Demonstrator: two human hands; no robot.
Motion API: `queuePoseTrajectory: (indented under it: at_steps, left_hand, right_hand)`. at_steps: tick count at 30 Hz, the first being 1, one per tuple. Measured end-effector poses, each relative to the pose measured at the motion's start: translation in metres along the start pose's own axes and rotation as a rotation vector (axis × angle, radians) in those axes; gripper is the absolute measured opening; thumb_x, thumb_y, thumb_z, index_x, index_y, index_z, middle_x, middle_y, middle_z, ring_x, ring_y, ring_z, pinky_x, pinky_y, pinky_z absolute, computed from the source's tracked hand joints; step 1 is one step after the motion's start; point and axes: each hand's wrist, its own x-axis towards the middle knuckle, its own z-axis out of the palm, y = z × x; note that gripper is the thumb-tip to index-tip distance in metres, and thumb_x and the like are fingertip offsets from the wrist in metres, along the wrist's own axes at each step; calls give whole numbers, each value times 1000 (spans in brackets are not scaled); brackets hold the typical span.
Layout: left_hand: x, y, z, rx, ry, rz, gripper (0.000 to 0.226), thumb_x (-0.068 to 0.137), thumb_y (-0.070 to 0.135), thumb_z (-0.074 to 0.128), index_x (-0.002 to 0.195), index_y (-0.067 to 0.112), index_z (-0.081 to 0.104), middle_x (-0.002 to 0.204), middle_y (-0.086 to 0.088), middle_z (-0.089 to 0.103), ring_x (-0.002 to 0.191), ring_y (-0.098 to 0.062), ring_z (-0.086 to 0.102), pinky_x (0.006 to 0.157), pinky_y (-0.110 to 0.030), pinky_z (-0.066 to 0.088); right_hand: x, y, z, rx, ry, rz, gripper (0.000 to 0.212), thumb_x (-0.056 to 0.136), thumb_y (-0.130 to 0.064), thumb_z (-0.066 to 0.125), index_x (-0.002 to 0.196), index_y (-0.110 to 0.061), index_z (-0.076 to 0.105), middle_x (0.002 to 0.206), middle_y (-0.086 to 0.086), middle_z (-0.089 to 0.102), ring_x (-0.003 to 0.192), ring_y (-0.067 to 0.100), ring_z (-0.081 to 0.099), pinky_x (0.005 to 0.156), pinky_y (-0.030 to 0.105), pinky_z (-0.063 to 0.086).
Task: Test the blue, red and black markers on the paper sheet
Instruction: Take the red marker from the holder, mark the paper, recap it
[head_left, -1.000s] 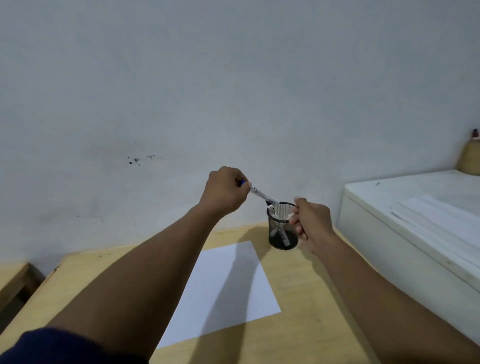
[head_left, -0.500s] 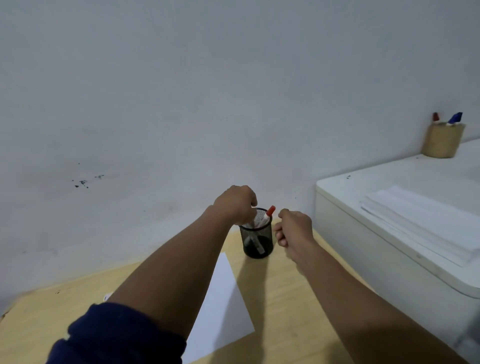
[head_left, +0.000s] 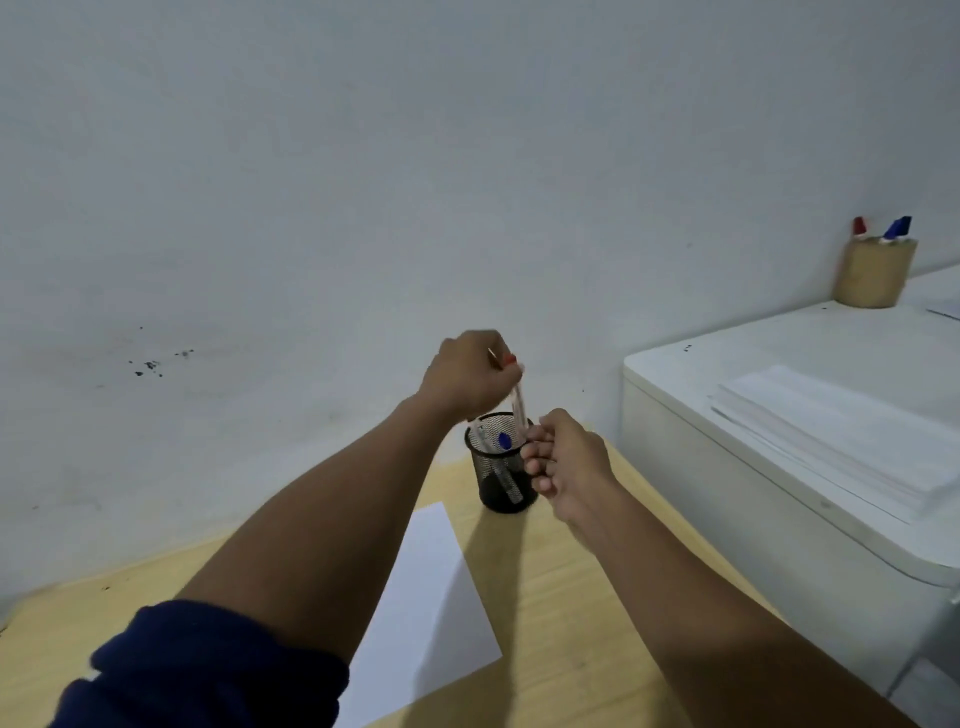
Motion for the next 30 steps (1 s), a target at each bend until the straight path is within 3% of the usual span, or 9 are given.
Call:
queuePoseTrajectory:
  at_steps: [2, 4, 7, 10, 15, 21, 24, 27, 30]
  left_hand:
    - [-5, 2, -26, -131, 75, -29, 18, 87, 31, 69, 90, 13, 72, 83, 0, 73, 84, -20, 69, 69, -26, 52]
    - [-13, -1, -51, -247, 110, -53, 17, 86, 28, 70, 88, 11, 73, 85, -5, 77, 81, -22, 73, 70, -31, 57]
    - [-35, -15, -82, -408, 116, -85, 14, 86, 23, 73, 80, 11, 70, 81, -7, 77, 70, -18, 72, 62, -25, 54]
    - [-67, -40, -107, -456, 133, -121, 16, 89, 23, 72, 79, 11, 69, 80, -6, 77, 65, -13, 67, 53, -13, 45]
    - [-127, -101, -133, -424, 113, -208, 27, 96, 32, 66, 79, 11, 63, 73, -6, 72, 68, -17, 65, 64, -26, 47]
    - [-206, -189, -163, -916, 286, -412, 26, 100, 26, 62, 82, 8, 65, 65, -5, 62, 69, -22, 69, 71, -28, 57]
    - [-252, -236, -151, -767, 341, -549, 26, 97, 24, 66, 84, 2, 65, 68, -7, 70, 71, -27, 67, 72, -35, 56]
    - [-278, -265, -116, -430, 276, -553, 31, 92, 31, 72, 81, 2, 65, 70, -3, 77, 70, -21, 71, 76, -40, 58]
    - [-284, -271, -93, -218, 308, -527, 25, 90, 37, 70, 78, 15, 65, 72, 0, 77, 73, -15, 72, 72, -36, 56]
  right_hand:
    - [-12, 1, 18, 62, -131, 78, 33, 93, -35, 57, 85, -4, 65, 58, 8, 62, 40, 13, 46, 38, 21, 26]
    - [-22, 3, 38, 184, -252, 138, 51, 94, -54, 56, 87, -5, 67, 60, 7, 62, 39, 12, 46, 36, 21, 25]
    - [-35, 4, 71, 362, -323, 151, 57, 92, -64, 56, 87, -7, 62, 55, 5, 57, 33, 10, 39, 32, 17, 21]
    - [-45, 8, 101, 450, -299, 122, 44, 97, -53, 57, 88, -9, 58, 53, 4, 54, 30, 8, 36, 31, 15, 20]
    - [-62, 28, 144, 352, -354, 57, 24, 104, -28, 55, 89, -9, 58, 54, 6, 56, 32, 8, 43, 30, 17, 27]
    - [-75, 63, 172, 216, -501, -8, 20, 102, -26, 61, 95, -8, 62, 71, 7, 56, 45, 11, 59, 43, 18, 43]
    - [-69, 79, 179, 120, -460, -55, 10, 95, -13, 69, 91, -7, 62, 67, 9, 62, 47, 15, 64, 44, 22, 48]
    - [-64, 109, 196, -54, -414, -63, 22, 85, -5, 76, 88, -11, 55, 66, 11, 62, 46, 15, 59, 42, 23, 45]
    - [-60, 142, 217, -222, -430, -66, 9, 88, -5, 62, 84, -9, 55, 66, 14, 60, 41, 17, 54, 43, 23, 37]
